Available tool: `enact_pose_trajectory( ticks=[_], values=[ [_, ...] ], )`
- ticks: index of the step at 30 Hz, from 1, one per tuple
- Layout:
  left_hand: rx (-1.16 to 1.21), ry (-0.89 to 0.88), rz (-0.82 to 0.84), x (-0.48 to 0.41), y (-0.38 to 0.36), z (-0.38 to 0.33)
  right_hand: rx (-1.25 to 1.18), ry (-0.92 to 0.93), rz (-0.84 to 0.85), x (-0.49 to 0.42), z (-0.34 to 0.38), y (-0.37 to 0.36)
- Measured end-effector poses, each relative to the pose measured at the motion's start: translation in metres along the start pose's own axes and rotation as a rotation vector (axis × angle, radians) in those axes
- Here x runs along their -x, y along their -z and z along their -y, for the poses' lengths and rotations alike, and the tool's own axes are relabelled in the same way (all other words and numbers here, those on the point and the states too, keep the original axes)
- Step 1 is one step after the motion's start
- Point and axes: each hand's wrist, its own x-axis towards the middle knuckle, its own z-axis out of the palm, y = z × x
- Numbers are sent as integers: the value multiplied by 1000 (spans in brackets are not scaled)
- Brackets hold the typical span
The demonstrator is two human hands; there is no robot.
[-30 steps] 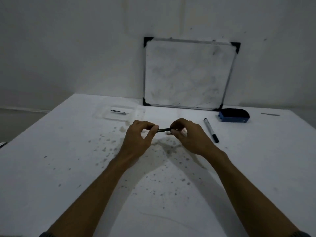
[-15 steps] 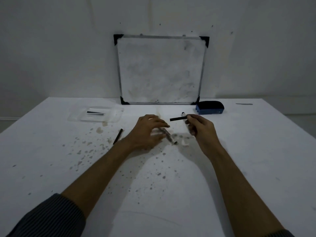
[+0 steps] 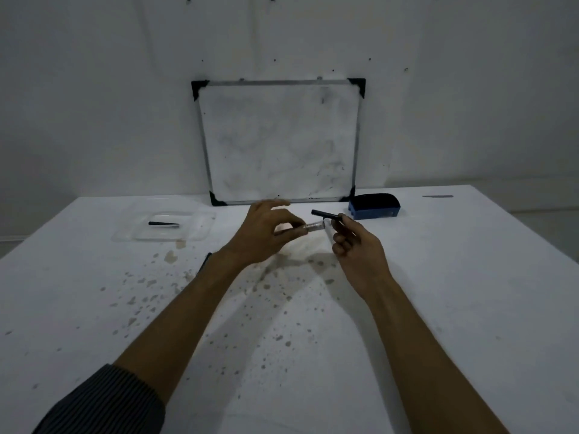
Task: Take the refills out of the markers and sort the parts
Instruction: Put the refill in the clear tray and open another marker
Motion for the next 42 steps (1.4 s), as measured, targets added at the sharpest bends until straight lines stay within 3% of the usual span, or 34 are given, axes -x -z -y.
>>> enact_pose_trajectory(
  ticks=[6,11,19,28,38,42],
  values=[
    [482,422,59,35,30,-24,-135,-63,84,1,-8,-3],
    [603,578,61,69,33,-12,-19,-33,-15,-5,-30,-9],
    [701,639,-19,89,26,3,340,197,-120,-2,-49,-17],
    [738,637,28,87,22,4,312,237,-203,-2,-52,-18],
    [702,625,-9,87,20,-4,959,506,23,8,-68,-27],
    [714,631,-34,89,17,2,1003,508,70,9,-71,-27]
  ],
)
